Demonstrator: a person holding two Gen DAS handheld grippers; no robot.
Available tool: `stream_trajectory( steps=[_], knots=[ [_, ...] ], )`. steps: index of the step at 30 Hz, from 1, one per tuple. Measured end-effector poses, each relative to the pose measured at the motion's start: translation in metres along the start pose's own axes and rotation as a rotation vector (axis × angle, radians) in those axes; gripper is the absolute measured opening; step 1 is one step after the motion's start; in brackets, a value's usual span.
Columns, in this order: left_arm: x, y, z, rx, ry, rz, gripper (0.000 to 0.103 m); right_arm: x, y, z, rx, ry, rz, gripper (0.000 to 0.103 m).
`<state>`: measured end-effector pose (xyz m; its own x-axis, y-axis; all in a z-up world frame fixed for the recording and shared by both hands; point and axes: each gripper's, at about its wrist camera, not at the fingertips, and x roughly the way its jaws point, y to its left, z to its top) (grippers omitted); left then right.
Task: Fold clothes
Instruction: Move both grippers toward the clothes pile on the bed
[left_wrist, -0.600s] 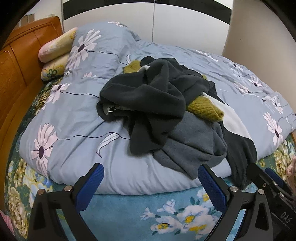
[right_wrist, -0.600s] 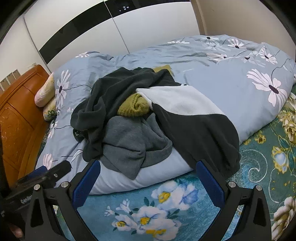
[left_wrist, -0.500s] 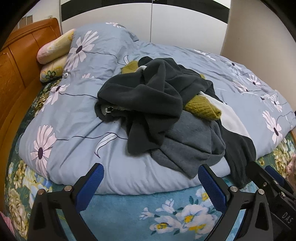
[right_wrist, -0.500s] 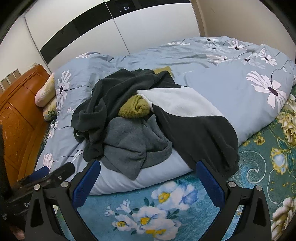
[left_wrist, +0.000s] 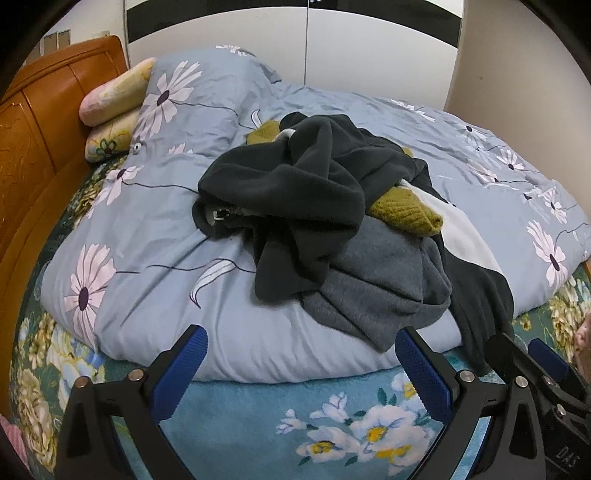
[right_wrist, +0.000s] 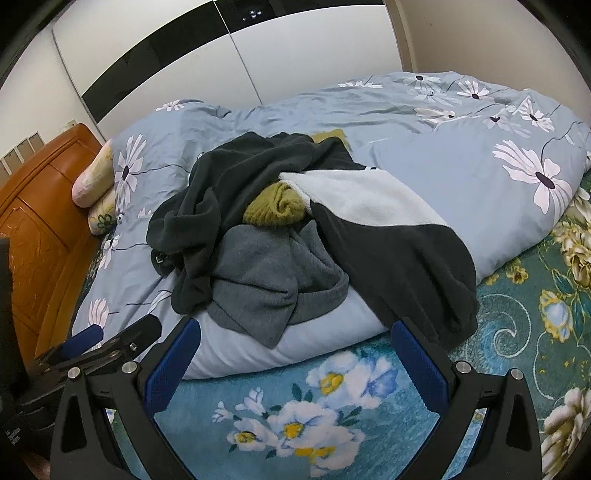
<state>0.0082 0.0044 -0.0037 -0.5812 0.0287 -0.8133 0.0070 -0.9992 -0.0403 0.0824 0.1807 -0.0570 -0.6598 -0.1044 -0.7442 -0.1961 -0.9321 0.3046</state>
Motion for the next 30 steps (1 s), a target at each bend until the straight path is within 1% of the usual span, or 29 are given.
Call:
stream_trajectory(
  steps=[15,30],
  knots=[
    [0.009,-0.002,-0.007,-0.004,0.009,-0.002,0.103,0.005,-0.004,-0.004,-0.004,0.021,-0.012,0.103],
    [0.028,-0.004,0.001,0.001,0.027,0.034,0.103,0.027,-0.009,0.001,0.000,0.042,0.009,0.103]
  ],
)
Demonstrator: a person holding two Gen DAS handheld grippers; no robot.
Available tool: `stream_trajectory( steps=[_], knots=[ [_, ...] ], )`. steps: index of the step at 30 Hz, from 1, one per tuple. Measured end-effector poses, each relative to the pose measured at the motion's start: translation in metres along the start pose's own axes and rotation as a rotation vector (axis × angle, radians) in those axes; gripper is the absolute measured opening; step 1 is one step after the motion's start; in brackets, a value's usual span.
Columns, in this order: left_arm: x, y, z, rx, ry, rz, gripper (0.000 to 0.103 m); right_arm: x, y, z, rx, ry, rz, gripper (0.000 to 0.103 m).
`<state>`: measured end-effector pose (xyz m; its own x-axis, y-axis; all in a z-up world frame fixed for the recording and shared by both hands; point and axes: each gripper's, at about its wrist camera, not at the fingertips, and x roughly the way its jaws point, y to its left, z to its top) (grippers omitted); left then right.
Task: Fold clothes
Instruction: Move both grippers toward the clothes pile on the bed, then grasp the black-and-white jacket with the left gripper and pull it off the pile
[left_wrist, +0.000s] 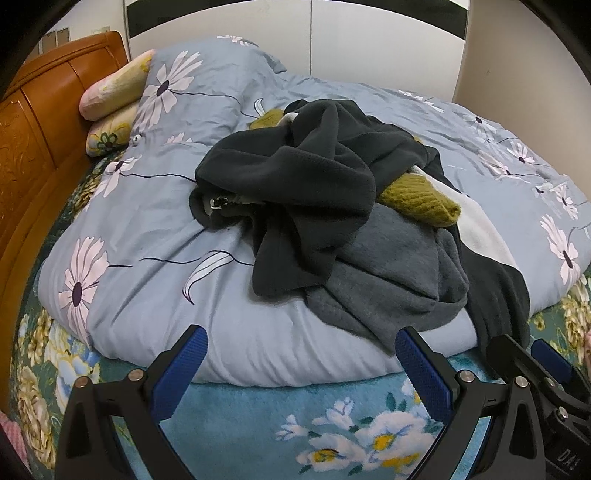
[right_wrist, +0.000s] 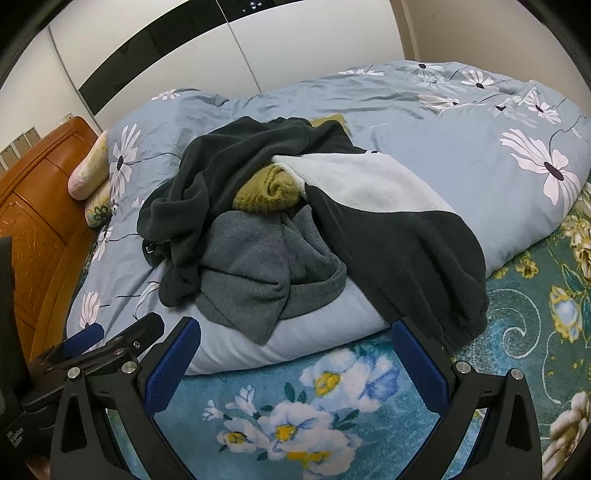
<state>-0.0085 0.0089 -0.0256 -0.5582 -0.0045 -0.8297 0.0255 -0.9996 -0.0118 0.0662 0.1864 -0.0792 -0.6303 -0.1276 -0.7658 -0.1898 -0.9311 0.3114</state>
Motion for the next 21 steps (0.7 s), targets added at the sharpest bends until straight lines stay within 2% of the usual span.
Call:
stream_trajectory(
  steps=[10,16,18,21],
  knots=[
    [0.009,-0.004,0.009,0.019,0.000,0.028,0.103,0.012,0.000,0.009,0.005,0.011,0.032,0.103],
    [0.013,-0.009,0.008,0.021,0.013,0.018,0.103,0.012,-0.005,0.010,0.013,0.020,0.031,0.103],
    [0.017,-0.009,0.010,0.026,0.013,0.044,0.103,0.012,-0.009,0.008,0.016,0.032,0.046,0.103],
    [0.024,0.002,0.028,-0.025,-0.007,0.083,0.103,0.002,-0.024,0.002,0.010,0.027,0.035,0.103]
  ],
)
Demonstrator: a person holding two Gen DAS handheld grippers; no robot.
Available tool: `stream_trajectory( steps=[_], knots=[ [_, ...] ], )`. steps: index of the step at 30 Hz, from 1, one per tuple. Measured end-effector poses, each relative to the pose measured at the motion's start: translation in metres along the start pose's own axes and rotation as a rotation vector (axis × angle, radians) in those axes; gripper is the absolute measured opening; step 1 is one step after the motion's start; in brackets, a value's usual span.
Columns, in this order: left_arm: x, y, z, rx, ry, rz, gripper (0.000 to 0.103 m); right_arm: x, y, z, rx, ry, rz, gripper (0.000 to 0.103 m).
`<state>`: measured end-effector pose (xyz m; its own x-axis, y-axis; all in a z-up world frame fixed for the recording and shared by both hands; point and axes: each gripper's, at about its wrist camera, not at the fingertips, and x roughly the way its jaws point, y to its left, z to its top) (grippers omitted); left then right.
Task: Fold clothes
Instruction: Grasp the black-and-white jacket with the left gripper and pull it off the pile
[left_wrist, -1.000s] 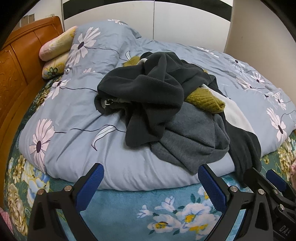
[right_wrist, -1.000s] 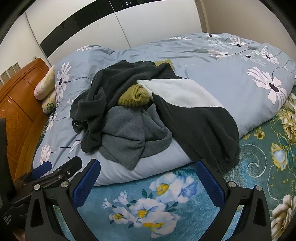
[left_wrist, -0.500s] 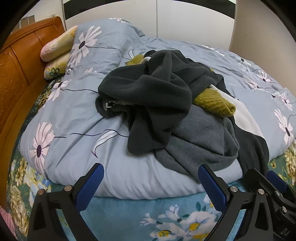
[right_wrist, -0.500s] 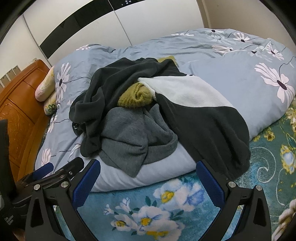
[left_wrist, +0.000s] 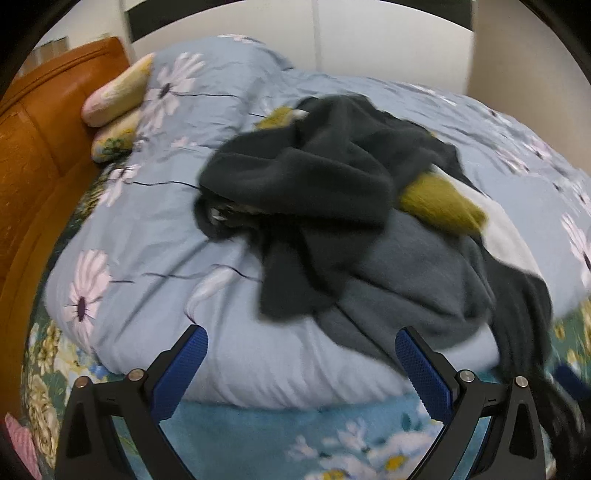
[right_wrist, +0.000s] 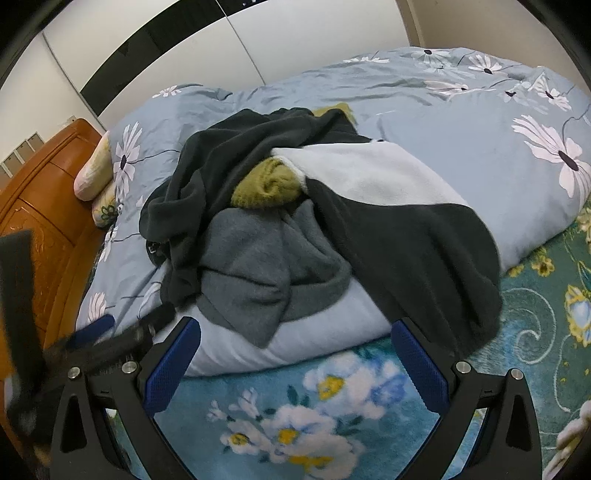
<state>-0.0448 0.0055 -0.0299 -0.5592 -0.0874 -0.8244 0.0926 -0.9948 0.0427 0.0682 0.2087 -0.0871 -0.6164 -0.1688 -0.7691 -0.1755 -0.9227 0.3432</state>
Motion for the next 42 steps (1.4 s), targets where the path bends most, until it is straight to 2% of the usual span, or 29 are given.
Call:
stream_trajectory(
  steps=[3,6,8,9,10,11,13,14,15,17,21,24,29,31,34,39,42],
  knots=[
    [0.011,0.005,0.033,-0.058,-0.023,0.009,0.102,-0.019,-0.024,-0.007,0.021,-0.022,-0.039,0.103],
    [0.027,-0.007,0.068,-0.058,-0.013,-0.002,0.102,-0.040,-0.049,-0.014,0.066,-0.050,-0.069,0.103],
    [0.044,-0.023,0.081,-0.015,0.011,0.056,0.101,-0.053,-0.063,-0.019,0.096,-0.065,-0.083,0.103],
    [0.053,-0.030,0.082,0.006,0.035,0.077,0.092,-0.059,-0.069,-0.021,0.111,-0.069,-0.084,0.103],
    [0.064,-0.036,0.081,0.028,0.062,0.092,0.076,-0.063,-0.072,-0.023,0.121,-0.072,-0.083,0.103],
    [0.071,-0.041,0.079,0.042,0.081,0.099,0.066,-0.066,-0.075,-0.025,0.131,-0.074,-0.081,0.103],
    [0.075,-0.042,0.075,0.020,0.089,0.106,0.029,-0.073,-0.082,-0.029,0.150,-0.070,-0.075,0.103],
    [0.074,-0.039,0.075,-0.001,0.086,0.118,0.019,-0.075,-0.084,-0.032,0.156,-0.063,-0.071,0.103],
    [0.070,-0.036,0.075,-0.025,0.079,0.135,0.015,-0.077,-0.087,-0.034,0.163,-0.055,-0.067,0.103],
    [0.053,-0.026,0.079,-0.063,0.034,0.156,0.012,-0.080,-0.091,-0.038,0.176,-0.040,-0.070,0.103],
    [0.001,-0.015,0.094,-0.031,-0.102,0.184,0.010,-0.096,-0.095,-0.044,0.179,-0.055,-0.080,0.103],
    [-0.052,-0.006,0.106,-0.014,-0.217,0.149,0.009,-0.111,-0.090,-0.045,0.174,-0.073,-0.086,0.103],
    [-0.164,0.016,0.103,-0.023,-0.394,-0.022,0.008,-0.139,-0.073,-0.047,0.147,-0.117,-0.080,0.103],
    [-0.201,0.031,0.094,-0.021,-0.460,-0.062,0.008,-0.152,-0.064,-0.048,0.133,-0.139,-0.078,0.103],
    [-0.245,0.060,0.073,-0.026,-0.509,-0.132,0.007,-0.167,-0.051,-0.052,0.108,-0.159,-0.075,0.103],
    [-0.324,0.119,0.011,-0.029,-0.599,-0.190,0.006,-0.192,-0.027,-0.061,0.049,-0.190,-0.060,0.103],
    [-0.360,0.149,-0.033,-0.024,-0.613,-0.206,0.006,-0.201,-0.016,-0.068,0.011,-0.192,-0.064,0.103]
  ],
)
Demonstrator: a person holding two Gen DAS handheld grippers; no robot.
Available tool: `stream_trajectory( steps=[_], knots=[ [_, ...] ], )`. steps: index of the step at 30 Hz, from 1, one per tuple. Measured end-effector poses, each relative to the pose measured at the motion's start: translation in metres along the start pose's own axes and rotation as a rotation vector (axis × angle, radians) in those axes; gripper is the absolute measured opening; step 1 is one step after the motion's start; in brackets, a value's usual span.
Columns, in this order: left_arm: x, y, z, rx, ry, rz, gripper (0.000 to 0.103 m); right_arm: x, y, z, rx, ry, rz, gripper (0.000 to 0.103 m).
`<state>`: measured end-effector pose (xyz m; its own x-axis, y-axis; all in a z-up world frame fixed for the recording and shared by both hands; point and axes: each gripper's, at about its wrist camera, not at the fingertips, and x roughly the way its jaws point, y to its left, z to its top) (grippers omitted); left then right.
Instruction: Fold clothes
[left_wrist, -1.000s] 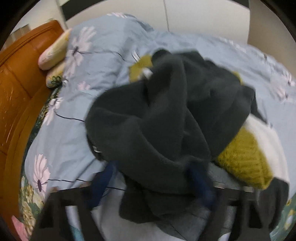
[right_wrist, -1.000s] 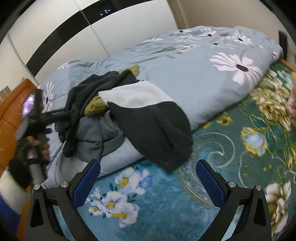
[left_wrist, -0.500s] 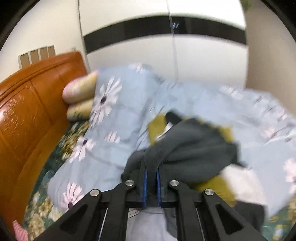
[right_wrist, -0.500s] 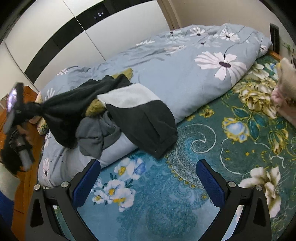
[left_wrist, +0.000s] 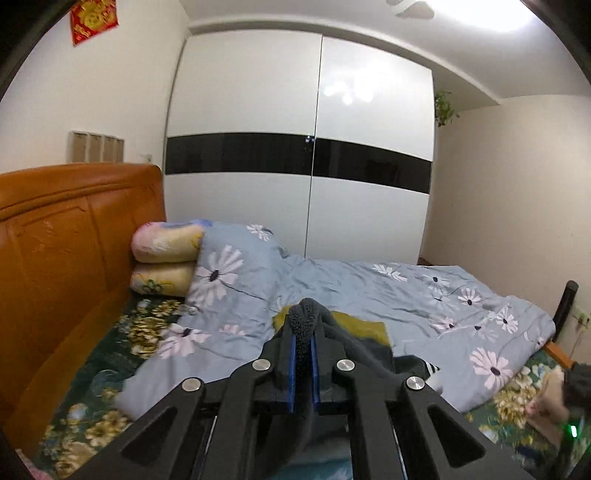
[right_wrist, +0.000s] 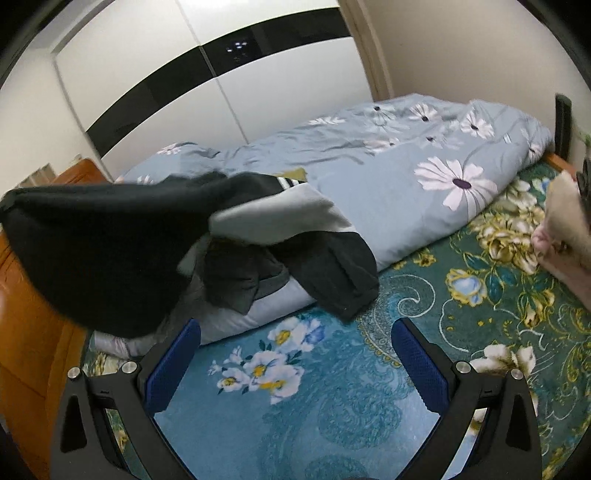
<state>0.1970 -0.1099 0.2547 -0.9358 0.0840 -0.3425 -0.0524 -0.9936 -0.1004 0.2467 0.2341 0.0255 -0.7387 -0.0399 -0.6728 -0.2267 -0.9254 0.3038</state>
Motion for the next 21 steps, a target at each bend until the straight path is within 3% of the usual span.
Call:
stream_trajectory(
  steps=[4,6,12,15,18,21],
  knots=[
    [-0.049,0.026,-0.029,-0.041,0.063,-0.035,0.007,-0.007,0.006,-0.011,-0.009,0.002,0.002,0.103],
    [-0.049,0.033,-0.057,-0.033,0.136,-0.012,0.007,-0.006,0.007,-0.019,-0.009,0.021,-0.005,0.103],
    [0.002,0.025,-0.193,-0.035,0.564,-0.050,0.007,0.007,0.011,-0.044,0.011,0.109,-0.003,0.103],
    [0.020,0.006,-0.252,-0.002,0.717,-0.068,0.007,0.012,0.017,-0.052,-0.010,0.137,-0.008,0.103],
    [0.025,-0.001,-0.283,0.008,0.776,-0.058,0.010,0.018,0.026,-0.056,-0.036,0.154,-0.012,0.103],
    [0.020,0.012,-0.275,-0.025,0.776,-0.111,0.010,0.027,0.037,-0.062,-0.077,0.178,-0.028,0.103]
  ],
)
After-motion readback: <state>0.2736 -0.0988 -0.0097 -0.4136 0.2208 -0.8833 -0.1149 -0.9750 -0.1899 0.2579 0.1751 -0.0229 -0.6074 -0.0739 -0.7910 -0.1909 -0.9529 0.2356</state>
